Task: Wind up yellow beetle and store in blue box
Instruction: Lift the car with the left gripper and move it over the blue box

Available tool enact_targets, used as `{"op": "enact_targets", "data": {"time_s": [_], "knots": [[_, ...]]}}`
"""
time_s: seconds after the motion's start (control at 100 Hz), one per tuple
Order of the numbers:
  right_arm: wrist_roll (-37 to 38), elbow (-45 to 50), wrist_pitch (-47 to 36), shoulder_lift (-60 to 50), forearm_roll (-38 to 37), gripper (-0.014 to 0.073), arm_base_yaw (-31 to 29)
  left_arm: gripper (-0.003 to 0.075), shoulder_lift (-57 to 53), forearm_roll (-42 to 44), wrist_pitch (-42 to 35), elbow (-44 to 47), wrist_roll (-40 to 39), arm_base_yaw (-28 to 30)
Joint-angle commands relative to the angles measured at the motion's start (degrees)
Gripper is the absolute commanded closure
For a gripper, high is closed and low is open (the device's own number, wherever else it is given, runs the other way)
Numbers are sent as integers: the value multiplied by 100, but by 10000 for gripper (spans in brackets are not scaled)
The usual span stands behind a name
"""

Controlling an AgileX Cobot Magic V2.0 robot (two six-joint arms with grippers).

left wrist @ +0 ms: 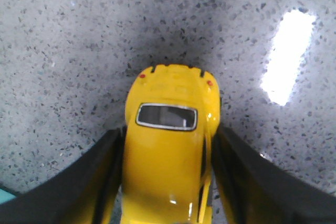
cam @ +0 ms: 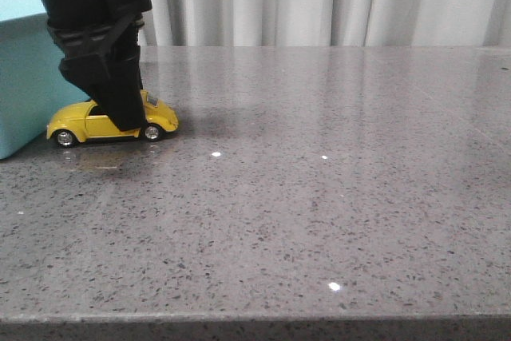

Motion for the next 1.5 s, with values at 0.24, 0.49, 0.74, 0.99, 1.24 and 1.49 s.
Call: {"op": "enact_targets", "data": {"time_s": [0.24, 0.49, 0.74, 0.99, 1.24, 1.49], "knots": [[-46, -124, -376, -86, -57, 54, 10, 500, -220, -10, 113, -877, -12, -226], [-46, -124, -381, -86, -57, 54, 10, 500, -220, 39, 931, -2428, -213, -310], [-46, -124, -381, -86, -57, 54, 10, 500, -245, 537, 1685, -3356, -1057, 263], [-46, -124, -376, -86, -52, 54, 10, 500, -302, 499, 1685, -3315, -1751, 1374], [-46, -124, -381, -86, -52, 54, 10, 500, -281, 213, 1685, -2734, -1965, 2321], [-46, -124, -392, -86, -52, 54, 10, 500, 114, 197, 1667, -2295, -2021, 2617]]}}
